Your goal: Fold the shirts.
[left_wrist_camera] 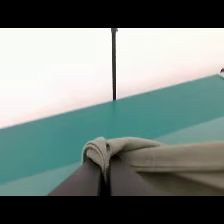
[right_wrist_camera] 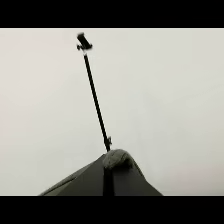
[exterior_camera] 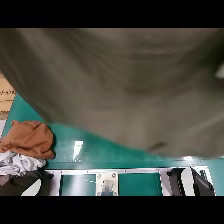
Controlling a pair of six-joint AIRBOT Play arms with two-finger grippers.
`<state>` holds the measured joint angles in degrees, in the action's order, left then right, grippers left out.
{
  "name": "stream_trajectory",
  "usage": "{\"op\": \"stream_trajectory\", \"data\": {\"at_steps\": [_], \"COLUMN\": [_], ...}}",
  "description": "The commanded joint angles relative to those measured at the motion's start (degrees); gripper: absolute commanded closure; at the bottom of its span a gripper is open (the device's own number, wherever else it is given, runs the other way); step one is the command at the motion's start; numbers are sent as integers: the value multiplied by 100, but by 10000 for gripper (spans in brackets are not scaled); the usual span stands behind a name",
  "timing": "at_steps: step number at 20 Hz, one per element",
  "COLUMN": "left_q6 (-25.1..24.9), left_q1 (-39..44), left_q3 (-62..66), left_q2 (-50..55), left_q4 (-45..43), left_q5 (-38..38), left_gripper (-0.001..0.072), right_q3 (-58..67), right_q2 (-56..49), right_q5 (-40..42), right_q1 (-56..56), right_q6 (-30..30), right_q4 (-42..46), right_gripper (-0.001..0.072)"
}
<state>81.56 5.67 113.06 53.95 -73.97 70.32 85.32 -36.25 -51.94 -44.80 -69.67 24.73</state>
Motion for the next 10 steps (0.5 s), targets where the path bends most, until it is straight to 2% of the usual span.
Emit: {"op": "stream_trajectory", "data": {"at_steps": [1, 4, 6, 10], "left_q6": [-15, -114, -284, -308], "left_q1": [-2, -2, 7, 26], "left_q3": [-879, -1600, -1845, -1871], "left_q2": [476, 1388, 2179, 3803], "left_q4": [35, 505, 859, 909], "left_q5": [-313, -828, -1095, -1641], "left_gripper": [684, 685, 684, 685], "right_q3": [-800, -1773, -2210, -1923], "right_q2": [-662, -1646, -2509, -4452], "right_q5": [-341, -74, 511, 1187], "right_q1": [291, 1058, 1609, 2122], "right_q6": [46, 693, 1029, 1189], "right_q4": [-28, -26, -28, -76], "right_gripper": [693, 693, 693, 694]}}
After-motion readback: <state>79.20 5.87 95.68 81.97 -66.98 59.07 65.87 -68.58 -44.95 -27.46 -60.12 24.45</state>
